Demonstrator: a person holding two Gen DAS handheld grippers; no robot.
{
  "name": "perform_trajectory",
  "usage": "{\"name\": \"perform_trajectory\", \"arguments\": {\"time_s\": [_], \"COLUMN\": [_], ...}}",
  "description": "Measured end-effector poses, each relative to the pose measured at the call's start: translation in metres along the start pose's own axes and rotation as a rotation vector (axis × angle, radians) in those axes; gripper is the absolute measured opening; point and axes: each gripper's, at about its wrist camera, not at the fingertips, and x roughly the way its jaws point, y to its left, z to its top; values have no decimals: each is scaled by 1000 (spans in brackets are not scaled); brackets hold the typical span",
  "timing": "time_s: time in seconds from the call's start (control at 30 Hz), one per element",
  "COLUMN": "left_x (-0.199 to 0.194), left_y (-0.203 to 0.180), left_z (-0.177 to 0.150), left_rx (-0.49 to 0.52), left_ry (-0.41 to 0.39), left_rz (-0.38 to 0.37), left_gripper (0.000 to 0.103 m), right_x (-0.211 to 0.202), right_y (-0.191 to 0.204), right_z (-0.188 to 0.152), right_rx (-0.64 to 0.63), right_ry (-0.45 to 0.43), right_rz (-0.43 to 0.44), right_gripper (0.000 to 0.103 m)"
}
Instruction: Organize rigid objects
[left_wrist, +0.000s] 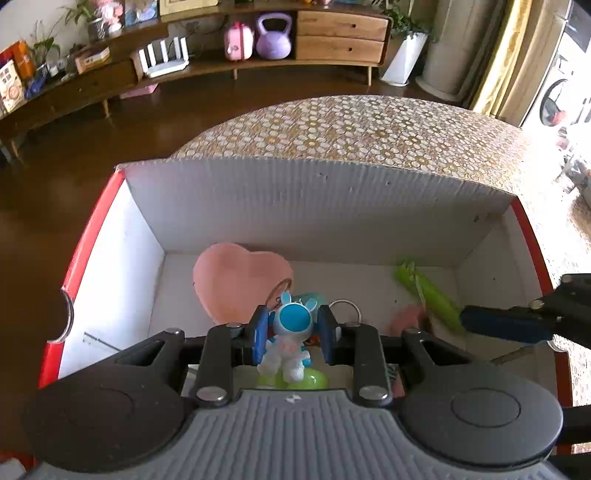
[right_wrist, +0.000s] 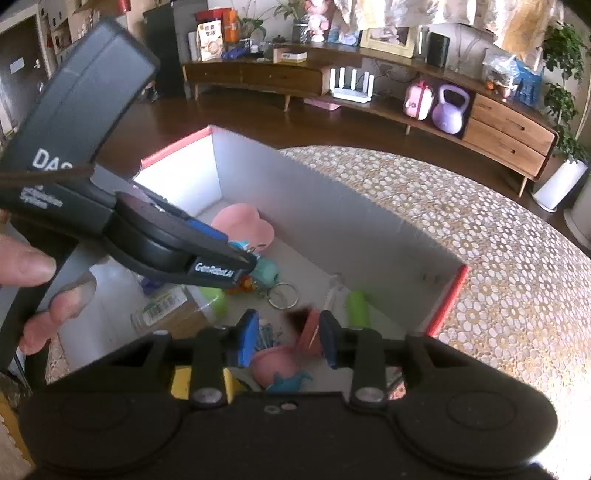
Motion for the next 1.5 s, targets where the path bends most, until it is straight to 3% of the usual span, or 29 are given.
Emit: {"name": "perform_trajectory", "arguments": {"time_s": [0.57, 0.93, 0.97, 1.0, 1.03, 1.07, 1.1, 1.5], "left_x": [-66, -121, -126, -130, -134, -139, -144, -169], "left_y": [-12, -20, -21, -22, -22, -23, -23, -29], "left_z": [-26, -47, -50, -53, -55, -57, -60, -85], "left_rx": [1, -1, -5, -8, -9, -11, -13, -39], "left_ry": [-95, -190, -199, -205, -215, -232, -253, -292], "left_rz": [2, -1, -1, -2, -4, -7, -8, 2], "left_gripper": [28, 29, 31, 41, 52, 73, 80, 80], "right_x": [-66, -113, -116, -119, -122, -125, -128, -158], "right_y": [7, 18, 19, 20, 21, 22, 23, 28], "right_z": [-18, -31, -32, -34, -35, -36, -37, -57], "right_rx": [37, 59, 59, 57, 56, 56, 60, 86], "right_ry": [-62, -138, -144, -149, -152, -157, -162, -247], "right_rz": [25, 52, 53, 55, 55, 57, 61, 116], "right_gripper": [43, 64, 65, 65, 66, 67, 70, 100]}}
